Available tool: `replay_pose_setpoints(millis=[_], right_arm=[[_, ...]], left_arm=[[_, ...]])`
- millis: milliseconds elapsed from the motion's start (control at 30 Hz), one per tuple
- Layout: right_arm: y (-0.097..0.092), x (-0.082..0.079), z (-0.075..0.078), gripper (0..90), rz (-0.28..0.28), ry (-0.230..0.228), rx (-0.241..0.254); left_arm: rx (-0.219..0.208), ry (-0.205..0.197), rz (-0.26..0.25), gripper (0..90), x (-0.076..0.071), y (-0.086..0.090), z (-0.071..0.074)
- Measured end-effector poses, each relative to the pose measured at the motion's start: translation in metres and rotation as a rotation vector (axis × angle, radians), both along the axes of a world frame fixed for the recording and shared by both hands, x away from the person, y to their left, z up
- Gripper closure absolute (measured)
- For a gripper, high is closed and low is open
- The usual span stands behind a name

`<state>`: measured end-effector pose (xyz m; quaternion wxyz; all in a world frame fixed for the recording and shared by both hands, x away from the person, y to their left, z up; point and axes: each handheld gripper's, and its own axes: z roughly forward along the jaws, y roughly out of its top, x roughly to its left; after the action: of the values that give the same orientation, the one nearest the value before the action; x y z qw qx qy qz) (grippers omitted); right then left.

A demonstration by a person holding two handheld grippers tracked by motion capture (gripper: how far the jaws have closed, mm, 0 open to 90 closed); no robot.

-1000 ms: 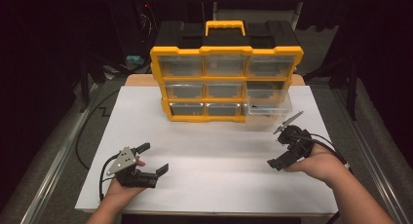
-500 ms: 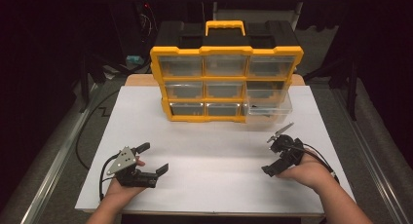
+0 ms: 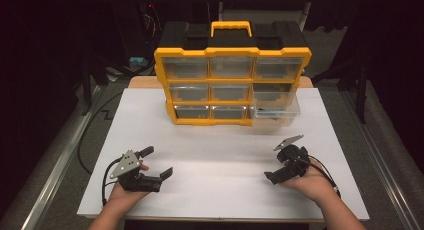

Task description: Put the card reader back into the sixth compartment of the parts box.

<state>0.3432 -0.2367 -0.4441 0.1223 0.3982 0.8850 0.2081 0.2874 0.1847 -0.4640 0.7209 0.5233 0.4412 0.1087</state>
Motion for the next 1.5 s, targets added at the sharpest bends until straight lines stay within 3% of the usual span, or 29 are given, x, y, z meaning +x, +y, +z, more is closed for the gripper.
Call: replay_pose_setpoints(millis=[533,933,1067,1267,1367,1500], right_arm=[[-0.004,-0.015,-0.013,0.0,-0.043,-0.209,0.195],[-0.009,-0.023,-0.011,0.0,-0.079,-0.356,0.395],[-0.011,-0.025,-0.011,0.0,-0.084,-0.394,0.431],[-0.015,-0.039,-0.013,0.0,-0.084,-0.498,0.458],[-0.02,-0.041,-0.018,0.0,-0.089,-0.488,0.469],[-0.025,-0.046,-0.014,0.0,-0.095,-0.513,0.495]], left_arm=[[0.007,0.011,0.013,0.2,0.002,0.001,0.0],[0.01,0.026,0.033,0.2,0.005,0.001,-0.001],[0.003,0.032,0.04,0.2,0.006,0.002,0.0],[0.008,0.036,0.039,0.2,0.005,0.0,0.0],[0.005,0.045,0.043,0.2,0.006,-0.001,-0.001],[-0.001,0.051,0.064,0.2,0.007,-0.001,0.0]])
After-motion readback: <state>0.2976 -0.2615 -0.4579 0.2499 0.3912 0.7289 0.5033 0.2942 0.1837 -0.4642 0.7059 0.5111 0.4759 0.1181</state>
